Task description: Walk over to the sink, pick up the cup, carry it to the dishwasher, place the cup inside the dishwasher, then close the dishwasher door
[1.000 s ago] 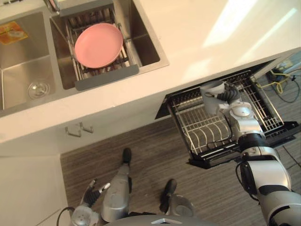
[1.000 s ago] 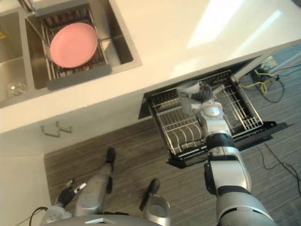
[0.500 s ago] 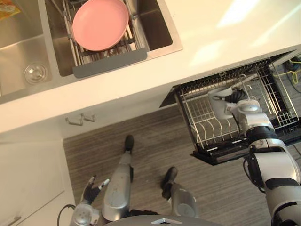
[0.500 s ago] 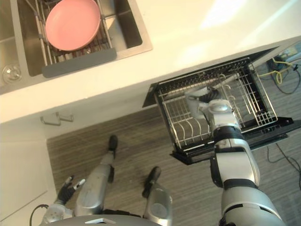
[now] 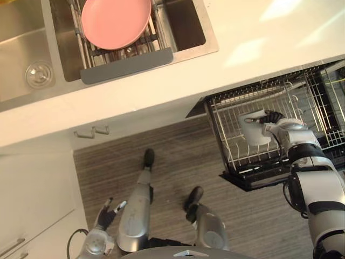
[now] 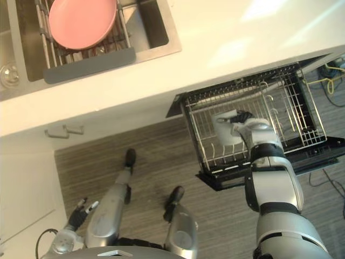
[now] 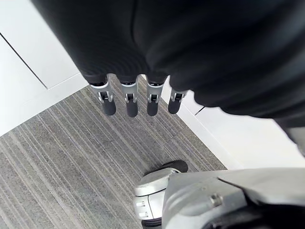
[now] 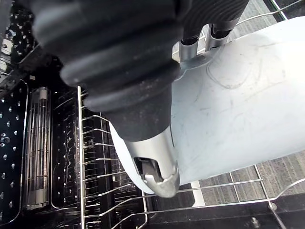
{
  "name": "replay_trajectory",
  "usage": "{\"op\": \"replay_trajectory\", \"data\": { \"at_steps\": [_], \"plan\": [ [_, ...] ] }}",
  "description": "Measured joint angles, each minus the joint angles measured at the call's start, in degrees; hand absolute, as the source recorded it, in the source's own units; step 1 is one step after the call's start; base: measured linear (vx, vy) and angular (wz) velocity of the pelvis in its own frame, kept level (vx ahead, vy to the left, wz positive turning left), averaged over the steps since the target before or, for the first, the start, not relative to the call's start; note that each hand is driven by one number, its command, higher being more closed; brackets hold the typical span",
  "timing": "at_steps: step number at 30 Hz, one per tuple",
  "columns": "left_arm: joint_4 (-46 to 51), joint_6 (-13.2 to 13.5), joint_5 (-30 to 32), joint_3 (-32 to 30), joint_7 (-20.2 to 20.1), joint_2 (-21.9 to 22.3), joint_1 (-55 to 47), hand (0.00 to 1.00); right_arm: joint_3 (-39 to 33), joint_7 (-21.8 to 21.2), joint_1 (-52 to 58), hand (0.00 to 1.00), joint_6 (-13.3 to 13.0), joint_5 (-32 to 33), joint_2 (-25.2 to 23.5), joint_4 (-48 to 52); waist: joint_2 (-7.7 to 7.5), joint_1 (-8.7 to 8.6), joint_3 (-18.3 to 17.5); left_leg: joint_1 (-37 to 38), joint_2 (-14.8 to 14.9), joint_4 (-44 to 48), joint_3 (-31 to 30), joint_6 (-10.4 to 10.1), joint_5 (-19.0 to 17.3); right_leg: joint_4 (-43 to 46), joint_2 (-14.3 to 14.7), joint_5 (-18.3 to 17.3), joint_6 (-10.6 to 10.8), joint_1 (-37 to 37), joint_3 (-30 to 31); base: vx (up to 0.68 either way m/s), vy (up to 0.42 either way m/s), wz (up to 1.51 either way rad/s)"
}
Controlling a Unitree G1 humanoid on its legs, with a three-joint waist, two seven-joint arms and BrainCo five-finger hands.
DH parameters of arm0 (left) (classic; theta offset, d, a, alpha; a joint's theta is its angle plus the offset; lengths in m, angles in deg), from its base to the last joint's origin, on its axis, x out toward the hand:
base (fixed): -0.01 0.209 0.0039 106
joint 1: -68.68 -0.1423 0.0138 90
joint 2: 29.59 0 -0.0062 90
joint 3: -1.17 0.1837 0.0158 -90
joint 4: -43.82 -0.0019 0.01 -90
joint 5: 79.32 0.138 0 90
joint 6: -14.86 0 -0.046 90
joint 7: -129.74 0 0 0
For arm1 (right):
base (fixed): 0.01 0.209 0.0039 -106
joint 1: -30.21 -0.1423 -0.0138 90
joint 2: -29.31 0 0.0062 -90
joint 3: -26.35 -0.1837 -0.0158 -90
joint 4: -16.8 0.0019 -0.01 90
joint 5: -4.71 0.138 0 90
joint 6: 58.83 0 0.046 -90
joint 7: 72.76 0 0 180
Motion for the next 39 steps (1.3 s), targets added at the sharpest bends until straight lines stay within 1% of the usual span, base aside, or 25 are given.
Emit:
{"op": "replay_trajectory", "data": {
  "at_steps": [3, 5, 6, 9, 10, 13, 15, 17, 19, 22, 23, 24, 27, 29, 30, 31, 32, 33, 34, 35, 36, 37, 38, 39],
  "plan": [
    [0.0, -1.41, 0.04, 1.0, -0.01, -0.5, 1.27, 0.0, 0.59, -0.04, -0.22, 1.0, -0.06, 0.32, -0.02, -0.2, 0.0, 0.39, 0.0, -0.02, -0.07, -0.08, -0.46, -0.05, 0.1, 2.24, -0.4, -1.28, -0.12, -0.72, -0.05, -0.03, -0.042, 0.08],
    [-0.02, -1.73, 0.04, 1.09, 0.03, -0.48, 1.68, 0.0, 0.93, 0.0, -0.79, 1.0, 0.11, 0.4, -0.06, -0.2, 0.0, 0.57, 0.0, -0.2, 0.02, -0.31, -0.54, -0.05, 0.1, 3.24, -0.46, -1.74, -0.18, -1.25, -0.02, -0.05, -0.053, 0.03],
    [-0.07, -1.9, 0.04, 1.09, 0.03, -0.48, 1.94, 0.0, 0.94, 0.01, -1.0, 0.0, 0.29, 0.53, -0.15, -0.18, 0.0, 0.56, 0.0, -0.29, 0.04, -0.31, -0.64, -0.07, 0.11, 3.5, -0.43, -1.91, -0.24, -1.37, -0.08, -0.04, -0.05, 0.04],
    [-0.06, -2.91, 0.08, 1.09, -0.21, -0.47, 2.82, 0.0, 0.94, 0.1, -0.97, 0.0, 1.78, 1.14, -0.58, 0.22, -0.02, 0.5, 0.01, -0.38, 0.06, -0.31, -1.04, -0.06, 0.17, 4.0, -0.43, -2.3, -0.43, -1.4, -0.36, -0.02, -0.051, 0.06],
    [-0.06, -3.0, 0.08, 1.09, -0.24, -0.46, 2.91, 0.0, 0.93, 0.12, -0.95, 0.0, 1.81, 1.39, -0.63, 0.28, -0.02, 0.51, 0.01, -0.45, 0.07, -0.31, -1.06, -0.05, 0.2, 4.09, -0.44, -2.31, -0.42, -1.47, -0.36, 0.0, -0.053, 0.03],
    [-0.06, -2.87, 0.08, 1.03, -0.26, -0.45, 3.11, 0.0, 0.88, 0.59, -0.91, 0.0, 1.68, 3.16, -0.65, 0.82, -0.07, 0.51, 0.04, -1.28, 0.11, -0.27, -1.19, -0.03, 0.49, 4.62, -0.46, -2.37, -0.42, -2.5, -0.29, 0.0, -0.056, 0.01],
    [-0.11, -2.87, 0.08, 1.0, -0.24, -0.4, 3.34, 0.0, 0.83, 2.12, -0.73, 0.0, 1.63, 5.2, -1.11, 0.81, -0.13, 0.55, 0.08, -1.44, 0.07, -0.01, -1.23, -0.08, 0.63, 5.03, -0.52, -2.48, -0.53, -2.83, 0.21, 0.01, -0.058, 0.01],
    [-0.12, -2.84, 0.08, 0.99, -0.24, -0.39, 3.37, 0.0, 0.62, 3.59, -0.73, 0.0, 1.33, 5.67, -1.56, 0.87, -0.14, 0.55, 0.09, -1.43, 0.09, -0.01, -1.22, -0.08, 0.66, 5.2, -0.53, -2.56, -0.58, -2.92, 0.32, -0.01, -0.055, 0.01],
    [-0.16, -2.84, 0.08, 0.93, -0.19, -0.31, 3.37, 0.0, -0.2, 4.0, -0.69, 0.0, 1.3, 7.2, -1.93, 0.87, -0.15, 0.53, 0.09, -1.4, 0.13, -0.03, -1.22, -0.09, 0.67, 5.35, -0.52, -2.61, -0.56, -2.94, 0.32, -0.02, -0.051, 0.0],
    [-0.23, -2.87, 0.24, 0.87, -0.09, -0.32, 3.37, 0.0, -0.29, 5.2, -0.15, 0.0, 0.38, 8.99, -2.55, 2.07, -0.23, 0.49, 0.14, -1.21, 0.18, -0.18, -1.12, -0.15, 0.59, 5.6, -0.52, -2.68, -0.52, -2.89, 0.38, -0.03, -0.047, 0.0],
    [-0.26, -2.97, 0.28, 0.81, 0.16, -0.32, 3.37, 0.0, -0.32, 5.76, 0.93, 0.0, -0.91, 9.08, -3.13, 4.22, -0.32, 0.49, 0.19, -1.06, 0.22, -0.07, -0.82, -0.15, 0.48, 5.66, -0.53, -2.69, -0.5, -2.78, 0.39, -0.02, -0.034, 0.0],
    [-0.26, -3.03, 0.27, 0.76, 0.28, -0.31, 3.37, 0.0, -0.41, 6.12, 1.52, 0.0, -1.66, 9.15, -3.49, 5.47, -0.42, 0.47, 0.24, -0.9, 0.28, 0.0, -0.47, -0.13, 0.42, 5.67, -0.54, -2.68, -0.5, -2.66, 0.45, -0.02, -0.043, -0.03],
    [-0.48, -3.38, -0.11, -0.89, 1.22, -0.31, 3.38, 0.0, -2.91, 8.72, 4.33, 0.0, -6.11, 10.21, -7.86, 12.41, -1.83, 0.41, 1.0, 2.33, 0.3, 0.03, 0.67, 0.21, 0.1, 5.39, -0.66, -2.71, -0.47, 0.1, 1.41, 0.0, -0.058, -0.11],
    [-0.17, -3.45, -0.02, -2.55, 0.92, -0.27, 3.43, 0.0, -4.57, 9.86, 7.6, 0.0, -8.81, 12.39, -10.57, 19.96, -2.56, 0.34, 1.35, 4.71, 0.24, 0.04, 1.49, 0.27, -0.53, 5.02, -0.79, -2.77, -0.44, 2.24, 1.94, -0.01, -0.055, -0.1],
    [-0.03, -3.55, 0.03, -2.87, 0.68, -0.28, 3.43, 0.0, -5.06, 10.26, 8.62, 0.0, -9.19, 12.92, -11.24, 22.16, -2.65, 0.22, 1.34, 5.17, 0.2, 0.04, 1.6, 0.52, -0.87, 4.93, -0.84, -2.81, -0.41, 2.71, 1.95, -0.02, -0.053, -0.06],
    [0.0, -4.07, 0.03, -3.81, -0.24, -0.28, 3.43, 0.0, -6.39, 11.24, 10.74, 0.0, -10.04, 13.94, -13.23, 25.77, -2.99, -0.04, 1.14, 6.17, 0.07, 0.04, 2.16, 0.39, -1.36, 4.98, -1.08, -3.01, -0.33, 3.4, 2.21, -0.02, -0.024, -0.07],
    [-0.06, -5.35, -0.1, -4.34, -1.11, -0.31, 3.56, 0.0, -6.56, 12.87, 12.95, 0.0, -11.24, 13.81, -15.1, 28.15, -3.34, -0.31, 0.93, 7.13, -0.15, 0.04, 3.05, 0.61, -1.67, 5.17, -1.53, -3.49, -0.33, 4.0, 2.44, -0.02, -0.02, -0.06],
    [-0.08, -5.99, -0.37, -4.72, -1.61, -0.31, 3.58, 0.0, -6.69, 13.58, 14.29, 0.0, -11.75, 13.66, -16.09, 29.07, -3.6, -0.61, 0.58, 7.49, -0.5, 0.04, 3.12, 0.71, -1.84, 5.33, -1.67, -3.99, -0.62, 4.24, 2.53, 0.0, 0.0, 0.0],
    [-0.15, -6.72, -1.36, -5.31, -2.11, -0.33, 3.6, 0.0, -7.57, 14.71, 16.89, 0.0, -12.54, 13.29, -17.97, 30.76, -4.05, -1.19, 0.2, 8.17, -0.9, 0.04, 3.07, 0.84, -2.09, 5.57, -2.03, -4.57, -0.42, 5.02, 2.41, 0.03, -0.035, 0.14],
    [-0.23, -7.59, -3.07, -6.33, -2.96, -0.39, 3.57, 0.0, -9.26, 16.32, 21.08, 0.0, -13.97, 12.55, -20.93, 33.13, -4.96, -1.89, -0.75, 8.86, -1.48, 0.05, 2.92, 0.9, -2.33, 6.26, -2.6, -5.42, -0.49, 5.71, 2.05, 0.05, -0.044, 0.27],
    [-0.28, -8.45, -4.39, -7.08, -4.03, -0.4, 3.54, 0.0, -10.49, 17.78, 25.59, 0.0, -15.59, 10.47, -23.31, 35.39, -5.68, -2.65, -2.3, 9.1, -1.91, 0.07, 2.25, 0.89, -2.42, 6.31, -2.62, -5.92, -0.48, 6.37, 2.15, 0.09, -0.065, 0.31],
    [-0.28, -8.61, -4.65, -7.21, -4.45, -0.37, 3.5, 0.0, -11.14, 18.51, 27.56, 0.0, -16.27, 9.71, -24.21, 36.29, -5.88, -2.99, -3.05, 9.19, -2.05, 0.07, 1.67, 0.88, -2.42, 6.18, -2.54, -5.91, -0.48, 6.98, 2.02, 0.12, -0.074, 0.34],
    [-0.28, -9.03, -4.58, -7.38, -5.95, -0.11, 3.41, 0.0, -12.53, 19.7, 30.59, 0.0, -18.6, 8.38, -25.53, 37.36, -6.16, -3.4, -4.17, 9.85, -2.3, 0.09, 1.17, 0.7, -1.82, 5.68, -2.49, -5.67, -0.12, 8.11, 1.94, 0.13, -0.085, 0.22],
    [-0.59, -9.82, -4.59, -7.81, -7.15, 0.6, 3.34, 0.0, -13.24, 20.62, 32.71, 0.0, -20.29, 7.24, -25.87, 38.27, -6.13, -3.49, -4.79, 11.54, -2.55, 0.08, 1.21, 0.55, -1.86, 4.93, -2.51, -5.61, 0.0, 10.04, 2.17, 0.08, -0.063, 0.13]
  ]
}}
